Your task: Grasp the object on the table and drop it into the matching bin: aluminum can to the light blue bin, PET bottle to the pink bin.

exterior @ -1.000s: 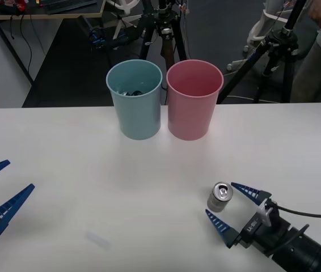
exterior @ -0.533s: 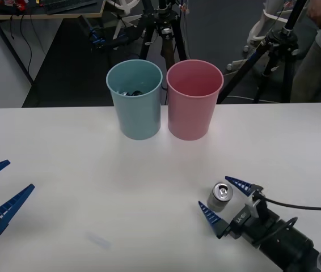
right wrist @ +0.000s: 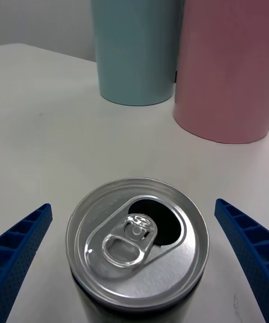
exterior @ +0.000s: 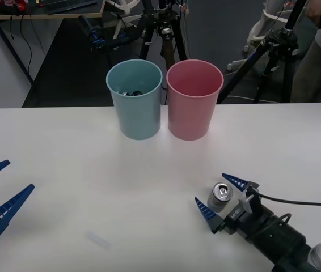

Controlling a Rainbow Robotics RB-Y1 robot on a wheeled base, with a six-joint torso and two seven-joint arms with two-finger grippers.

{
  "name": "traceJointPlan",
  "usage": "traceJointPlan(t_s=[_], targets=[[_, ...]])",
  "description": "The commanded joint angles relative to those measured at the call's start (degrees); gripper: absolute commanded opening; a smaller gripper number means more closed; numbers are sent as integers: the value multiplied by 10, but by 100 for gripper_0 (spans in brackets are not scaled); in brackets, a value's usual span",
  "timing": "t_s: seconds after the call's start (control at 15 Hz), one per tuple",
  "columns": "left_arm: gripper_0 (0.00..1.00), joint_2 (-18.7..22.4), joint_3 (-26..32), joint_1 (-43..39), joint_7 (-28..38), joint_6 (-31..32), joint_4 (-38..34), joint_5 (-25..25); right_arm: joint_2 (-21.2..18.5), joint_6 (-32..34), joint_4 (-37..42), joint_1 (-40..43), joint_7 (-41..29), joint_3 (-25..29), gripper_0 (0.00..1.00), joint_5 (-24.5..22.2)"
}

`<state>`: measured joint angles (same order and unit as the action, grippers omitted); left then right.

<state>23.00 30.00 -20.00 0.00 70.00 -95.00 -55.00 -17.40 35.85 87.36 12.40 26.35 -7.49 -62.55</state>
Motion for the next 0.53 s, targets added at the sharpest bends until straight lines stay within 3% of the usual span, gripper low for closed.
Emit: traceJointPlan(t_s=[0.07,0.13,0.2,0.27,0.53], targets=[[100,0,0,0,0,0,0,0,0,-6,0,0,-1,-2,100,-6],[100,0,0,0,0,0,0,0,-1,-6,0,0,-1,-2,69,-6],[100,0,0,0,0,0,0,0,-1,-7,0,2,-2,-2,12,-6],[100,0,0,0,0,0,0,0,-3,-7,0,3,-3,-1,0,-5],[100,0,0,0,0,0,0,0,-7,-5,0,2,-9,-1,0,-5]])
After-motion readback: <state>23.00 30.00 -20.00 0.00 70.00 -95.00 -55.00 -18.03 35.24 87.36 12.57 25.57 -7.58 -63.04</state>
